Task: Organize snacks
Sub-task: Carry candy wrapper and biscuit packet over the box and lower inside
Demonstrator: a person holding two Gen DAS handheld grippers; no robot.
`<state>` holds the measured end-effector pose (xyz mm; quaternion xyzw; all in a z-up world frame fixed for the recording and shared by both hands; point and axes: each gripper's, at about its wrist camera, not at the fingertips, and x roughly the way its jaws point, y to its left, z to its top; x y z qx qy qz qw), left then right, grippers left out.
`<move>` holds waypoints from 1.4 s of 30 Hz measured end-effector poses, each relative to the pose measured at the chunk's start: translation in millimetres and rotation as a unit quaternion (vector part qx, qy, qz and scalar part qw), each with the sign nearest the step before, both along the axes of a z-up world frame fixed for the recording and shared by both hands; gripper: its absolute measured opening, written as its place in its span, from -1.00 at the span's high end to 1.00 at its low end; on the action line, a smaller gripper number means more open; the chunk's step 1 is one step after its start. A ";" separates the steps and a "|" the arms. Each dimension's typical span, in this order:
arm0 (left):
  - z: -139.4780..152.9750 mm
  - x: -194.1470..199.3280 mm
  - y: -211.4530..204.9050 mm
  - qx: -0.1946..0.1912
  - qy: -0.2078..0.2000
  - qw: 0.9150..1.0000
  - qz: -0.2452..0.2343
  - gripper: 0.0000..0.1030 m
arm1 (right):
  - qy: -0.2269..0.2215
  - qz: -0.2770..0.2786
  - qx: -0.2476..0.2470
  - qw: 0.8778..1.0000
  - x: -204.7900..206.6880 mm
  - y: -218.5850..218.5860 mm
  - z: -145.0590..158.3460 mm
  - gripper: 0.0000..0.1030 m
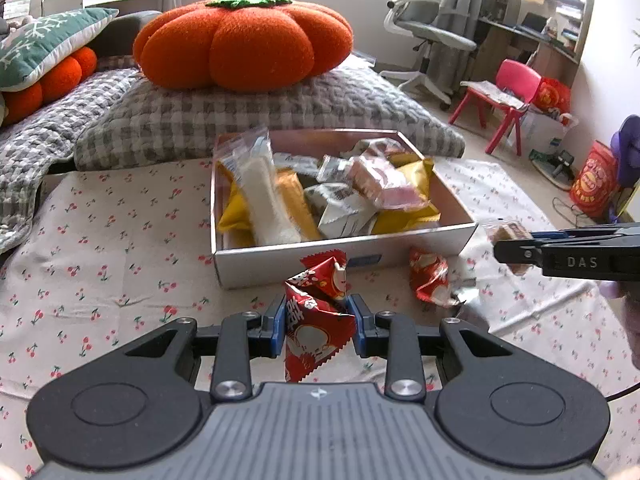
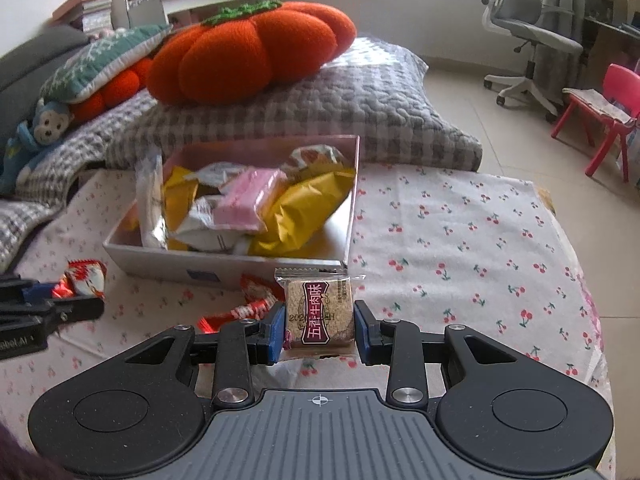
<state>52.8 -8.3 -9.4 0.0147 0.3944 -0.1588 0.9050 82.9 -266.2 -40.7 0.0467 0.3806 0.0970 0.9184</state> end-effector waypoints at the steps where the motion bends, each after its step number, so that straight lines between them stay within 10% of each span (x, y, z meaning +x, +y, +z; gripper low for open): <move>1: 0.9 1.1 -0.7 -0.002 -0.001 1.000 0.001 0.44 | -0.002 -0.002 0.003 1.000 0.8 0.5 1.5 0.36; 42: -24.4 83.3 -25.5 -0.039 -0.021 0.997 0.058 0.44 | 0.017 -0.074 0.081 0.994 80.7 5.7 -20.8 0.36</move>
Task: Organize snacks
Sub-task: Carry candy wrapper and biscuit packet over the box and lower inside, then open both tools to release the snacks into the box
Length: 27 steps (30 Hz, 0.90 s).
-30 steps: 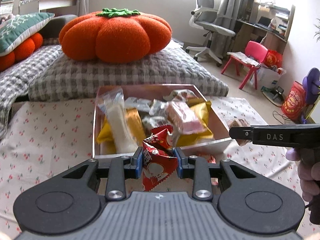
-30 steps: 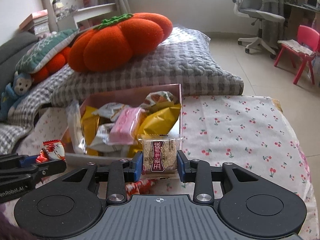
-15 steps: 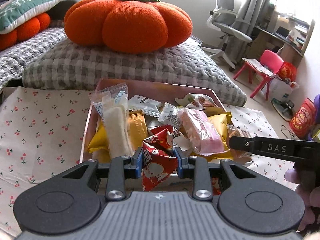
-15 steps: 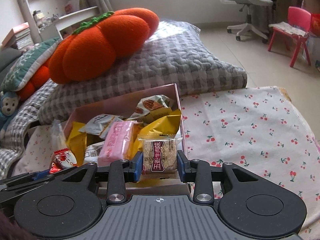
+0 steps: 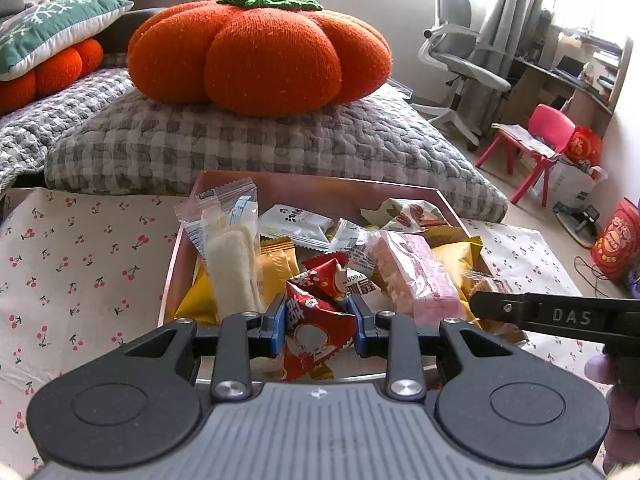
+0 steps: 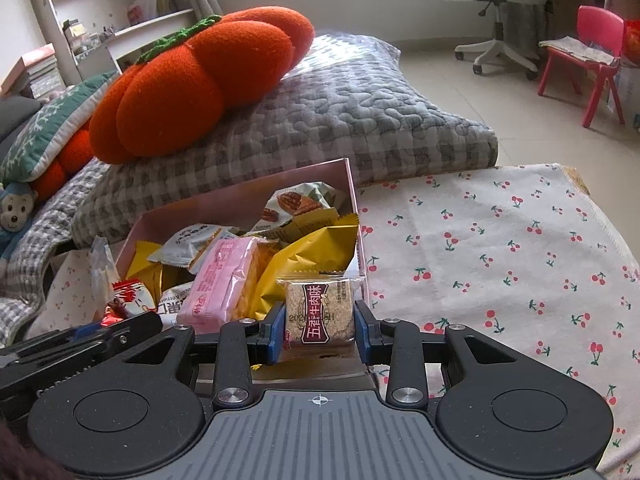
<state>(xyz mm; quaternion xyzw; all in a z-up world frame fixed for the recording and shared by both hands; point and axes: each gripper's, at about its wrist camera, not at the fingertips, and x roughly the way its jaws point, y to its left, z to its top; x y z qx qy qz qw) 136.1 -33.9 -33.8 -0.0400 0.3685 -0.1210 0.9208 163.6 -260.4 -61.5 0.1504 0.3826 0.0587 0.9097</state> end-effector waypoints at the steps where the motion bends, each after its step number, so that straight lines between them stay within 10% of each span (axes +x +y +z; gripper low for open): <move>1: -0.8 0.9 0.3 -0.002 -0.001 1.000 0.001 0.44 | 0.000 0.000 0.002 1.000 0.4 -0.7 0.2 0.36; 17: 0.2 3.4 -3.3 -0.010 -0.015 1.000 -0.004 0.36 | -0.014 -0.004 0.009 1.000 -0.1 -2.1 5.1 0.29; 22: 5.3 0.8 -6.5 -0.003 -0.017 1.000 -0.011 -0.06 | -0.017 -0.016 0.025 0.999 -3.0 -5.6 11.5 -0.19; 27: 8.8 -2.8 -6.0 0.001 -0.013 1.000 -0.014 -0.24 | -0.026 -0.017 0.025 0.999 -6.8 -8.8 19.0 -0.19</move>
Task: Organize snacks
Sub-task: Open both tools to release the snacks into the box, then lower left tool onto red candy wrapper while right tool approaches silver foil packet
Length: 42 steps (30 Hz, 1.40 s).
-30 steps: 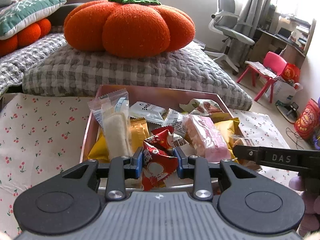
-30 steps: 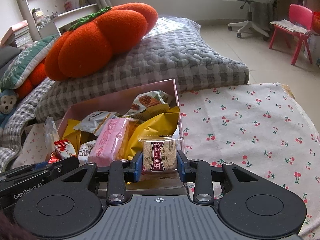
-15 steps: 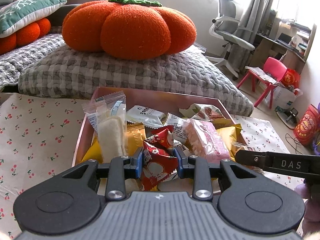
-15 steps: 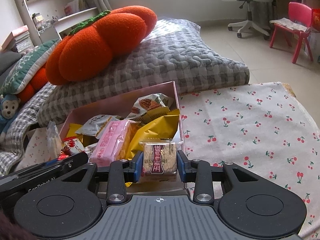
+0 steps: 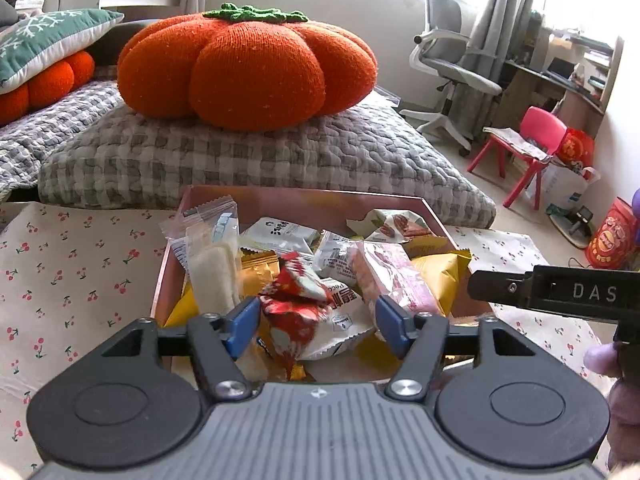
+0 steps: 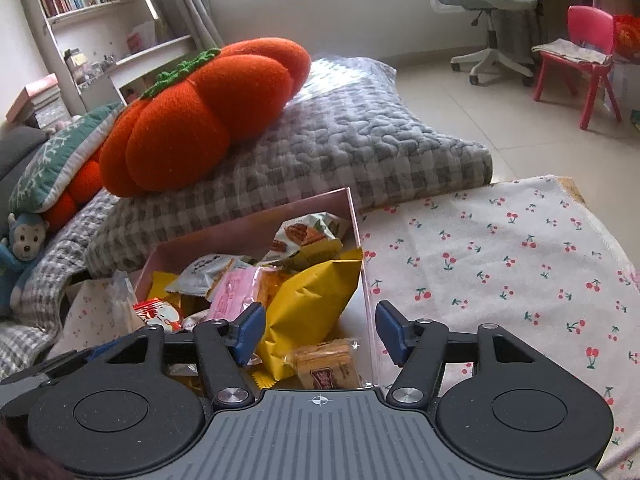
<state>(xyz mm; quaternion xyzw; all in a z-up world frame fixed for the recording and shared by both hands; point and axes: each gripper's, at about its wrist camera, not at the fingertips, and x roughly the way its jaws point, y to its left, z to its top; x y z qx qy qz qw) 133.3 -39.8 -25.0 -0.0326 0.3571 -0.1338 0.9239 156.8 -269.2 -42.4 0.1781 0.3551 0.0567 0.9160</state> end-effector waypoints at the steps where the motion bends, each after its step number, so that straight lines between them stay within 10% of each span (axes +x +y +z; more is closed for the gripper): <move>1: 1.0 -1.0 0.0 0.001 0.001 1.000 -0.001 -0.30 | 0.001 0.000 -0.001 1.000 -0.5 -0.7 0.7 -0.19; 13: 13.5 -21.6 -4.2 0.016 0.004 1.000 -0.023 -0.80 | 0.006 0.003 -0.033 0.999 -18.1 -7.7 11.9 -0.45; 42: -4.8 -73.1 10.6 0.082 0.032 0.996 -0.013 -0.99 | 0.065 0.079 -0.102 0.990 -81.7 -12.2 -16.0 -0.75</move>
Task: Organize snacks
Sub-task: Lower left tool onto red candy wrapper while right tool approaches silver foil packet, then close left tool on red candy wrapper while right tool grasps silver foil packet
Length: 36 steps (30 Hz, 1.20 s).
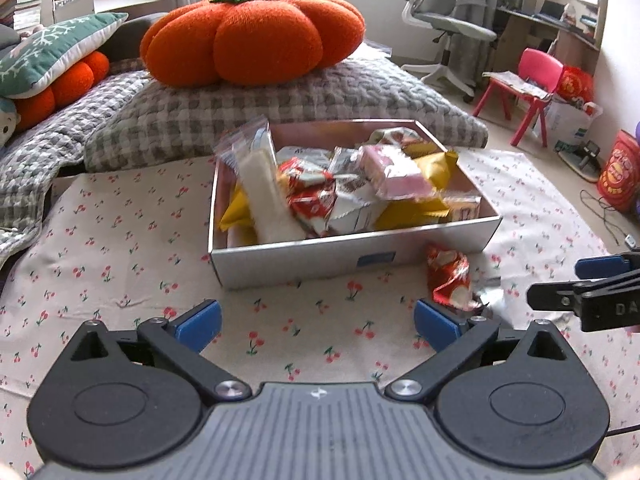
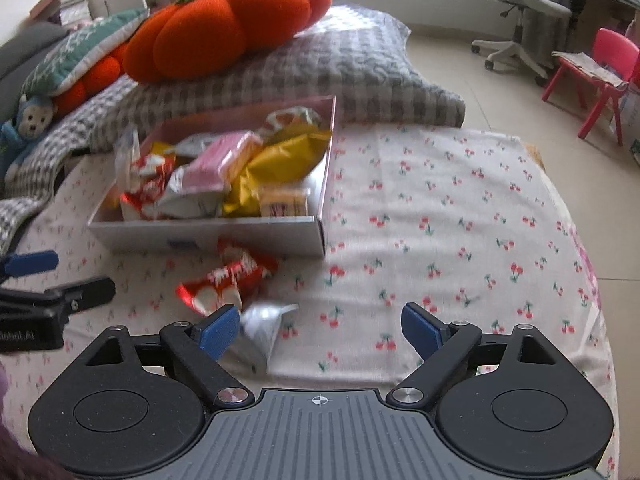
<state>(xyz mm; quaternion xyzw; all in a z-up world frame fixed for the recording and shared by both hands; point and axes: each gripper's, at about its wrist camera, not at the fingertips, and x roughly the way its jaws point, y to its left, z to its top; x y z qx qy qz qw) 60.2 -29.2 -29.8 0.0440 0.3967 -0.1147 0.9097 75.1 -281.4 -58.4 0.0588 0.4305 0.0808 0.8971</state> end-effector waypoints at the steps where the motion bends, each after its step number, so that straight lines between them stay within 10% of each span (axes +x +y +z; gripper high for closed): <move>1: -1.0 -1.0 0.5 0.002 0.000 1.000 -0.001 -0.99 | 0.001 0.002 -0.003 1.000 -1.8 -0.2 -1.7 -0.75; 15: -21.5 5.1 -52.9 -0.016 -0.003 0.999 -0.051 -0.94 | 0.016 -0.006 -0.024 1.000 -12.1 -20.7 -17.5 -0.75; 31: -36.9 25.4 -71.2 -0.079 0.039 0.996 -0.035 0.35 | 0.019 -0.012 -0.012 1.000 -1.1 -24.6 -21.6 -0.75; 36: -34.0 20.7 -68.6 -0.073 0.036 0.996 -0.041 0.44 | 0.023 -0.009 -0.019 1.000 -0.3 -20.8 -25.3 -0.75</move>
